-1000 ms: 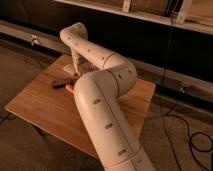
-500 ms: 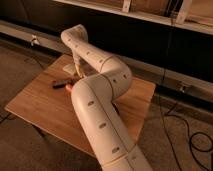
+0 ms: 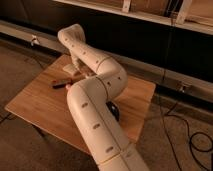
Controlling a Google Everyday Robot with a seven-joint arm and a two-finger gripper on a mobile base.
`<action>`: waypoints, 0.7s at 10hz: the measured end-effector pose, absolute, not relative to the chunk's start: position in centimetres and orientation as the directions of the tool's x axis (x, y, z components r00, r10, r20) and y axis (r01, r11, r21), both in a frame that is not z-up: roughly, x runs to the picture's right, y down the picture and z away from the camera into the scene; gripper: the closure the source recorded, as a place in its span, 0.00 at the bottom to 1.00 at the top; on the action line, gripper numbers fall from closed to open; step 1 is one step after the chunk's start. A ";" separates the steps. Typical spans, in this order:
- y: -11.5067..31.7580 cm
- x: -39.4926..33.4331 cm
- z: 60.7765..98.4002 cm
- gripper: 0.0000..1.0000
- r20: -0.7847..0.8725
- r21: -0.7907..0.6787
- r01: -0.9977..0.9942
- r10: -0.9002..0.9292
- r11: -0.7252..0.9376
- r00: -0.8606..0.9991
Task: Place the ceramic cup in the ceramic bowl
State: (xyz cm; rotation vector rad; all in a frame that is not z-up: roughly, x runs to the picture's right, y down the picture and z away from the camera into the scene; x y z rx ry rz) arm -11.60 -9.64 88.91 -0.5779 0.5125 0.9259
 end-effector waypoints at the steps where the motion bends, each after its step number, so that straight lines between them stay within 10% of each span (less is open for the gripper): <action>1: -9.7 -11.6 88.9 0.97 -0.633 -0.238 -0.848 0.587 0.473 0.505; 7: -9.7 -11.6 88.9 0.99 -0.632 -0.237 -0.848 0.588 0.474 0.504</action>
